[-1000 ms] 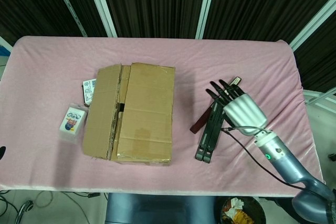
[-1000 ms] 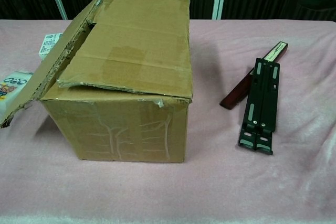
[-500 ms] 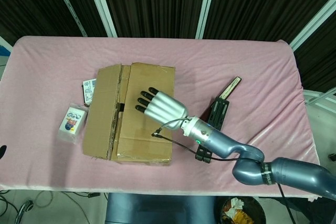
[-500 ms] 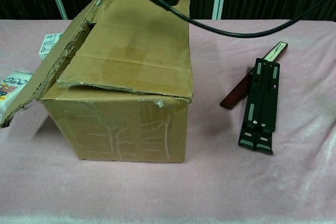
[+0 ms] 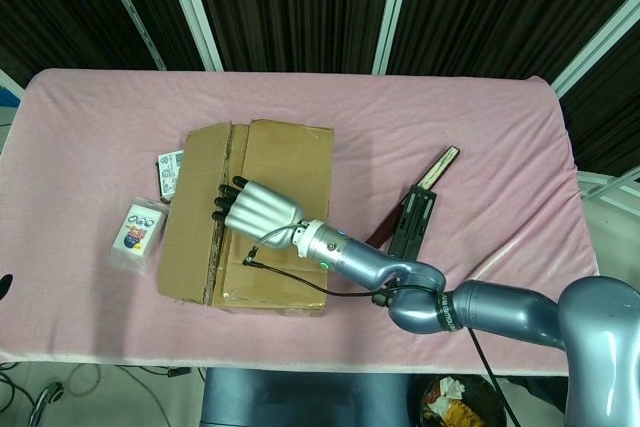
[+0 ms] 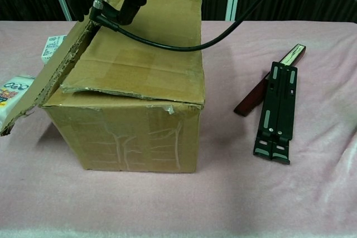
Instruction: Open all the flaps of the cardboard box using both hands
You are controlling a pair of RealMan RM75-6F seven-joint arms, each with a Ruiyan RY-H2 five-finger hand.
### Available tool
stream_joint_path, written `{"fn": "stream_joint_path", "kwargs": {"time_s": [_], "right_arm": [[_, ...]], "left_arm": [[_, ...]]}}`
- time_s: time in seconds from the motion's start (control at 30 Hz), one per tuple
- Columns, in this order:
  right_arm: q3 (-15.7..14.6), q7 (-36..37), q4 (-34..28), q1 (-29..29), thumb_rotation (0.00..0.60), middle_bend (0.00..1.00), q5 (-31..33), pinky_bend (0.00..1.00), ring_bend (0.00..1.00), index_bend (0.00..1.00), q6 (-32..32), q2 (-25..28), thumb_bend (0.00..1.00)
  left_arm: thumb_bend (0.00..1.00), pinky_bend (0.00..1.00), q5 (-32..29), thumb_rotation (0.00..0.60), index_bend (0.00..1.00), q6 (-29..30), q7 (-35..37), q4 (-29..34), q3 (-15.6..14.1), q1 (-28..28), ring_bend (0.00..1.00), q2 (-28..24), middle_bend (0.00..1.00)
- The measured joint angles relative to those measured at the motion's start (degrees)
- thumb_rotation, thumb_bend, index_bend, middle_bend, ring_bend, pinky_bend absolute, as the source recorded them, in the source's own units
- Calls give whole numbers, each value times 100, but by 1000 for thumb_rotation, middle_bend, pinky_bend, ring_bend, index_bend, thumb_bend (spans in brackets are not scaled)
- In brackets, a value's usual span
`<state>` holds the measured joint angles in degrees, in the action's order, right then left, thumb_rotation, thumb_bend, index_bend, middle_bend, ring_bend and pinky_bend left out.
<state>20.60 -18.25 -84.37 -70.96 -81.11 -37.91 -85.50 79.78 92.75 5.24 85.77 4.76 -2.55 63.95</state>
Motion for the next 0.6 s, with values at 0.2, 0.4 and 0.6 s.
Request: {"fn": "stream_joint_path", "kwargs": {"time_s": [0.2,0.4,0.6], "right_arm": [[-206,49,73,-53,600,302,-63,277,212,344,-74,-57,812],[-367,17,105,-97,600,300,-68,277,212,346,-137,-139,813],[-458,-133,160,-179,600,290,-85,277,210,409,-124,-173,813]], "left_arm": [[203,37,-27,600,0,-61,29,79,59,9,0,-33,0],[203,37,-29,600,0,-96,80,69,91,39,0,-31,0],[203,37,-59,600,0,-134,130,108,148,49,0,-51,0]]}}
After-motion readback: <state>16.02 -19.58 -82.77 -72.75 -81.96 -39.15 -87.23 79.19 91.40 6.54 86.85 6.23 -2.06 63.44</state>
